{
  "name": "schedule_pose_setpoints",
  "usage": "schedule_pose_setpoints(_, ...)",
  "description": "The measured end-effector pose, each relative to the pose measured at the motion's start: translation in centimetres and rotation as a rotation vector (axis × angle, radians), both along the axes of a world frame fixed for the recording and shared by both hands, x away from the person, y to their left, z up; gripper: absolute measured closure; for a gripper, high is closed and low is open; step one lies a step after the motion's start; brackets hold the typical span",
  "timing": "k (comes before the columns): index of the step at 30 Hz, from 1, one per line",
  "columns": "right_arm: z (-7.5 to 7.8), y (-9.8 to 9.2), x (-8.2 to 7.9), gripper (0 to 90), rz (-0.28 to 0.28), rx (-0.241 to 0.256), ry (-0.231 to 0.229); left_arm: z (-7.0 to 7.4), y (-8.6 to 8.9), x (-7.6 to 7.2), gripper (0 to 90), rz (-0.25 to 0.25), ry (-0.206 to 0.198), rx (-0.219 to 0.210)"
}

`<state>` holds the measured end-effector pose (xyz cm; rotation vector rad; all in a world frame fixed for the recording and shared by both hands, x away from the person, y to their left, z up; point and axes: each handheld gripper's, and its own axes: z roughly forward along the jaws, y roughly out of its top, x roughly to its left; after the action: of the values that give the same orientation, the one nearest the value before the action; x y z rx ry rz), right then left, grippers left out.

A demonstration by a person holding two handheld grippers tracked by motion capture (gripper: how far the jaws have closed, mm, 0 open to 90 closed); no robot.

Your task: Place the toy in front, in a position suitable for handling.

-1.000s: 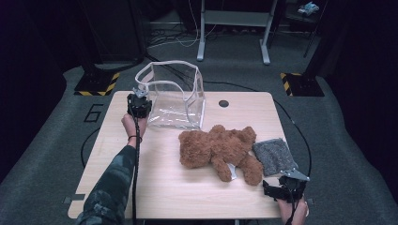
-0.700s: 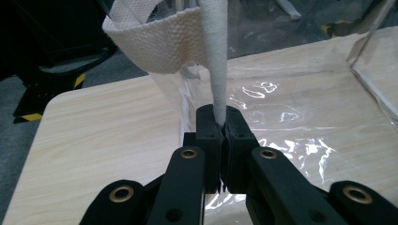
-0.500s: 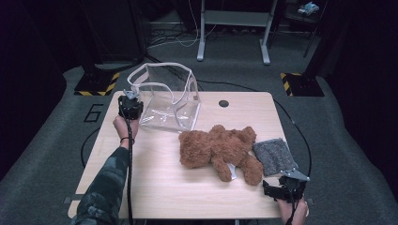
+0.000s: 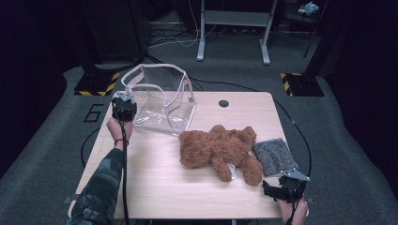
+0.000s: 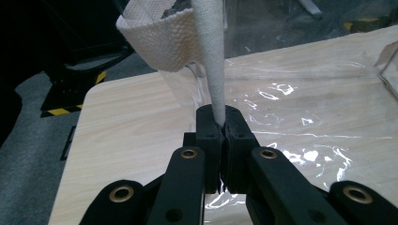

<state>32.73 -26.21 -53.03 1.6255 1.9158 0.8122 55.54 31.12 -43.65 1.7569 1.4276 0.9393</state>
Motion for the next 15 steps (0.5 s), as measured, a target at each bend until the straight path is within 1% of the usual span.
schedule_pose_setpoints(2,0.0,0.0,0.0,0.0,0.000,0.000,-0.001,0.0,0.4,-0.1,87.4,0.012,0.001,-0.005)
schedule_pose_setpoints(5,0.0,0.0,0.0,0.0,0.001,0.000,-0.001,-0.1,1.0,-0.4,87.4,0.022,-0.003,0.000)
schedule_pose_setpoints(7,0.0,0.0,0.0,0.0,0.000,0.001,0.000,0.0,1.3,-0.5,87.4,0.026,0.005,0.002)
schedule_pose_setpoints(8,0.0,0.0,0.0,0.0,0.001,0.000,-0.001,-0.1,1.5,-0.6,87.4,0.033,-0.004,-0.007)
schedule_pose_setpoints(9,0.0,0.0,0.0,0.0,0.000,0.000,-0.001,0.0,1.8,-0.7,87.4,0.035,0.001,0.000)
schedule_pose_setpoints(12,0.0,0.0,0.0,0.0,0.000,-0.001,-0.001,-0.1,2.3,-0.9,87.4,0.049,-0.004,-0.006)
schedule_pose_setpoints(13,0.0,0.0,0.0,0.0,0.001,-0.002,-0.001,-0.1,2.6,-1.0,87.4,0.055,0.000,-0.008)
schedule_pose_setpoints(15,0.0,0.0,0.0,0.0,-0.001,-0.001,-0.001,-0.2,2.9,-1.1,87.4,0.059,-0.008,-0.005)
